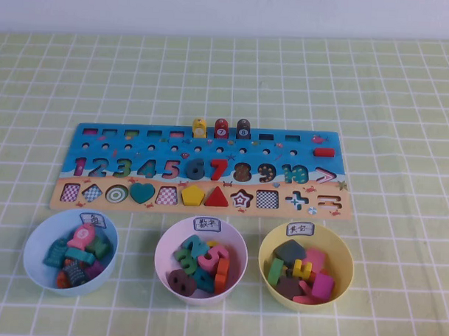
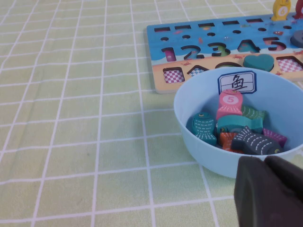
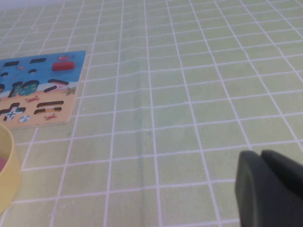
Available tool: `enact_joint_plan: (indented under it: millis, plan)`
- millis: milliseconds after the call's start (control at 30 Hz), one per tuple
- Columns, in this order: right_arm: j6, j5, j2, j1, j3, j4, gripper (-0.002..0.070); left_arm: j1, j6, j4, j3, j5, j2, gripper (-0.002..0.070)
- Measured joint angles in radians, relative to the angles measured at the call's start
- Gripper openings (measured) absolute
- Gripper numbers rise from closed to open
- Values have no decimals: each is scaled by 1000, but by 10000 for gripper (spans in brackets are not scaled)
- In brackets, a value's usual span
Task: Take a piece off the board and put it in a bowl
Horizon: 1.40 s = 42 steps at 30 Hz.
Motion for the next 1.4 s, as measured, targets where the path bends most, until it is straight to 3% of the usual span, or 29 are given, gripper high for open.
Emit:
enact_joint_plan:
  millis: [900,1000,1200,1300,1400]
  plan:
    - [0,0,0,0,0,50,-17,0,0,0,0,0,0,-5]
    - [0,0,0,0,0,222,-17,0,0,0,0,0,0,-5]
    - [0,-14,0,0,0,868,-17,0,0,0,0,0,0,-5]
    - [0,-24,0,0,0,966,-17,0,0,0,0,0,0,-5]
    - [-13,-11,0,0,0,925,-17,0,0,0,0,0,0,-5]
